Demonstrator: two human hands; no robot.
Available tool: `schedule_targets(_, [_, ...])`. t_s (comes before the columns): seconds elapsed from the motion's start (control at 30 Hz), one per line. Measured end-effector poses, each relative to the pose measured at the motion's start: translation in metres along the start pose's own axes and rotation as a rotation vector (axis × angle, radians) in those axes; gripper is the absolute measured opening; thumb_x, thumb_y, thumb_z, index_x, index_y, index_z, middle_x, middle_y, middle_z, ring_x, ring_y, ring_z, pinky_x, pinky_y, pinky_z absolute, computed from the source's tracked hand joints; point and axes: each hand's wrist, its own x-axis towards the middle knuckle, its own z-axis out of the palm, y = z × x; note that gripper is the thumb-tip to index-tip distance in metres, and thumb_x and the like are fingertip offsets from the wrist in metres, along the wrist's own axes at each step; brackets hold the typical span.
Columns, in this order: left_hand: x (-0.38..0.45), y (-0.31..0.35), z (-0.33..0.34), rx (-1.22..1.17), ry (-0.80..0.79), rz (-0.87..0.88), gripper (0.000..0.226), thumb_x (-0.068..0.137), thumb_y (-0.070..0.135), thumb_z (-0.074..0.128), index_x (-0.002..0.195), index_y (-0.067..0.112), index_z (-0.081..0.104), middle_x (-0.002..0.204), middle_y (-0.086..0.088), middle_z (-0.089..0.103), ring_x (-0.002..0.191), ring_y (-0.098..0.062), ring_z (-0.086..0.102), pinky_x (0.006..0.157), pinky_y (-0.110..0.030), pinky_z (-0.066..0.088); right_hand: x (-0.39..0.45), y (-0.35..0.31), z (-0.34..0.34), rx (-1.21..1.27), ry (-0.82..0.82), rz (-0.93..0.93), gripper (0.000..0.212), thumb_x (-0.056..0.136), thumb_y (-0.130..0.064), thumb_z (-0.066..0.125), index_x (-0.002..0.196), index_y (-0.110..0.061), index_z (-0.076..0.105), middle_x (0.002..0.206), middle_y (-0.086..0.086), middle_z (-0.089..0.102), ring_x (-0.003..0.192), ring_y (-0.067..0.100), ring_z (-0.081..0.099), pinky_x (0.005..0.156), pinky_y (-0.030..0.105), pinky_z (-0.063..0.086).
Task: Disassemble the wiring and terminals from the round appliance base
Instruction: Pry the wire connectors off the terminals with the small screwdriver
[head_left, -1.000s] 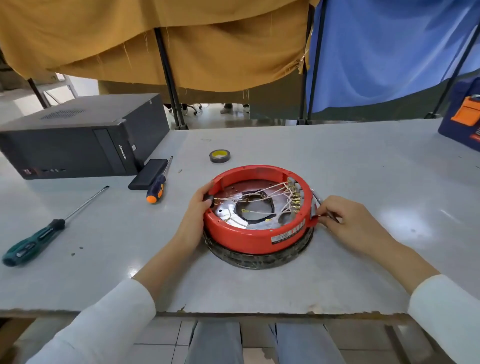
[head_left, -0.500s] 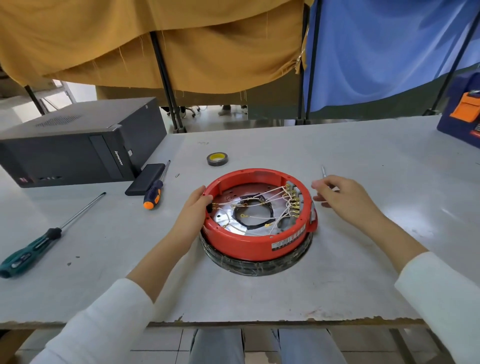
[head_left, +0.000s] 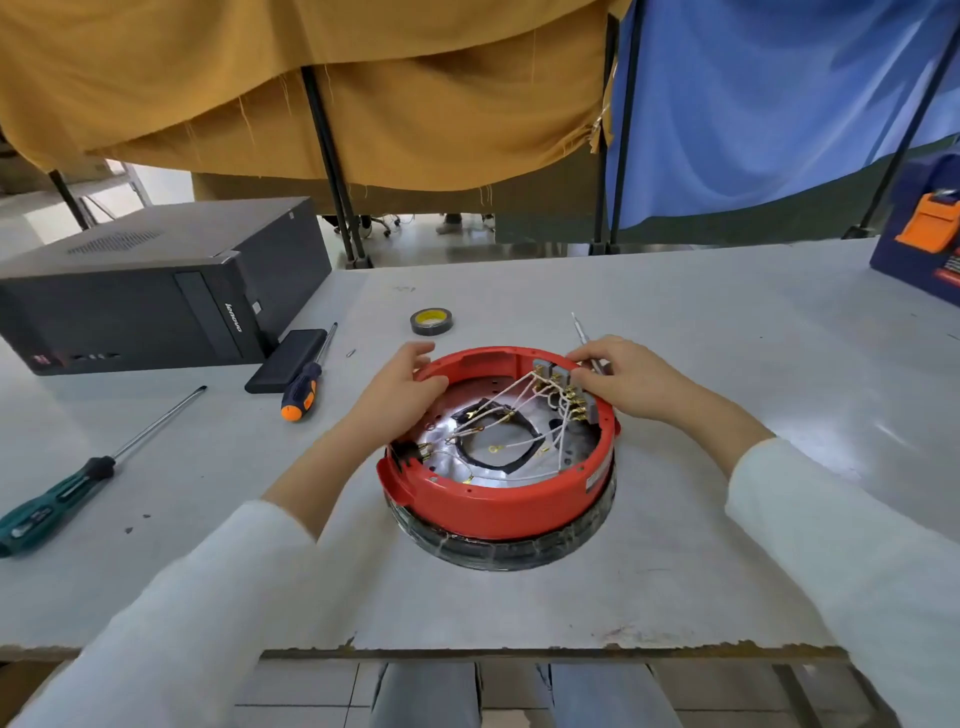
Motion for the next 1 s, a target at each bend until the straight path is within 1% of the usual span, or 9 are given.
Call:
schedule_targets(0.07, [0.014, 0.004, -0.002, 0.102, -0.057, 0.033, 0.051, 0.094, 0.016, 0.052, 0.142, 0.018, 0.036, 0.137, -0.002, 0.048, 0.107, -0.014, 0.055, 0.079, -0.013, 0.04, 0.005, -0.007, 0.001, -0.014, -0.009, 0.022, 0.033, 0.096, -0.026, 0.052, 0.126, -0.015, 0.058, 0.118, 0.006, 0.052, 0.104, 0.017, 0.051, 0.082, 0.022, 0.032])
schedule_targets(0.17, [0.026, 0.001, -0.002, 0.104, -0.093, -0.011, 0.044, 0.096, 0.01, 0.047, 0.139, 0.017, 0.042, 0.136, -0.008, 0.051, 0.103, -0.018, 0.054, 0.072, -0.013, 0.043, 0.001, -0.014, 0.005, -0.11, 0.014, 0.089, 0.037, 0.093, -0.035, 0.054, 0.122, -0.012, 0.058, 0.12, 0.009, 0.048, 0.102, 0.024, 0.056, 0.088, 0.031, 0.043])
schedule_targets(0.3, [0.017, -0.006, 0.006, 0.109, 0.019, -0.024, 0.041, 0.097, 0.008, 0.042, 0.137, 0.012, 0.046, 0.131, -0.012, 0.054, 0.093, -0.017, 0.054, 0.062, -0.009, 0.041, -0.023, -0.009, 0.008, -0.242, 0.054, 0.18, 0.033, 0.086, -0.039, 0.058, 0.105, -0.012, 0.059, 0.105, 0.007, 0.048, 0.084, 0.026, 0.059, 0.075, 0.037, 0.051])
schedule_targets(0.4, [0.001, -0.01, 0.013, 0.098, 0.067, -0.07, 0.041, 0.097, 0.008, 0.039, 0.137, 0.013, 0.043, 0.132, -0.012, 0.053, 0.111, -0.024, 0.052, 0.082, -0.023, 0.037, -0.028, -0.005, 0.006, -0.268, 0.056, 0.195, 0.022, 0.086, -0.025, 0.056, 0.1, -0.009, 0.063, 0.102, 0.012, 0.059, 0.09, 0.032, 0.059, 0.078, 0.039, 0.05])
schedule_targets(0.5, [-0.014, -0.011, 0.012, 0.144, 0.043, -0.072, 0.048, 0.094, 0.015, 0.045, 0.141, 0.017, 0.036, 0.133, -0.009, 0.052, 0.114, -0.025, 0.053, 0.091, -0.029, 0.04, -0.021, -0.004, 0.004, -0.256, 0.051, 0.165, 0.019, 0.088, -0.017, 0.055, 0.102, -0.009, 0.065, 0.103, 0.013, 0.063, 0.094, 0.032, 0.059, 0.078, 0.036, 0.048])
schedule_targets(0.63, [-0.012, -0.002, 0.005, 0.131, 0.022, -0.027, 0.052, 0.093, 0.025, 0.051, 0.143, 0.02, 0.034, 0.141, -0.006, 0.045, 0.123, -0.021, 0.048, 0.098, -0.029, 0.037, -0.008, -0.004, 0.003, -0.215, -0.01, 0.089, 0.026, 0.091, -0.017, 0.056, 0.116, -0.017, 0.062, 0.117, 0.009, 0.059, 0.105, 0.029, 0.057, 0.086, 0.035, 0.045])
schedule_targets(0.73, [-0.004, 0.007, 0.005, 0.287, -0.02, 0.085, 0.049, 0.095, 0.031, 0.049, 0.141, 0.02, 0.038, 0.142, -0.002, 0.046, 0.127, -0.02, 0.045, 0.098, -0.026, 0.032, -0.003, -0.007, 0.003, -0.201, -0.067, 0.01, 0.03, 0.094, -0.017, 0.053, 0.124, -0.018, 0.058, 0.117, 0.006, 0.053, 0.11, 0.026, 0.053, 0.093, 0.037, 0.042])
schedule_targets(0.87, [0.007, 0.019, 0.013, 0.34, -0.164, 0.186, 0.042, 0.096, 0.038, 0.047, 0.134, 0.022, 0.048, 0.136, 0.003, 0.052, 0.118, -0.012, 0.05, 0.093, -0.02, 0.032, -0.001, -0.011, 0.007, -0.171, -0.124, -0.066, 0.031, 0.097, -0.02, 0.05, 0.127, -0.02, 0.054, 0.115, 0.002, 0.05, 0.109, 0.021, 0.051, 0.095, 0.035, 0.04])
schedule_targets(1.0, [0.016, 0.022, 0.025, 0.36, -0.215, 0.289, 0.031, 0.097, 0.031, 0.049, 0.126, 0.023, 0.057, 0.127, 0.006, 0.059, 0.114, -0.009, 0.052, 0.087, -0.012, 0.03, -0.003, -0.012, 0.009, -0.103, -0.035, -0.117, 0.034, 0.092, -0.029, 0.058, 0.125, -0.02, 0.057, 0.106, -0.005, 0.049, 0.098, 0.011, 0.051, 0.083, 0.019, 0.034])
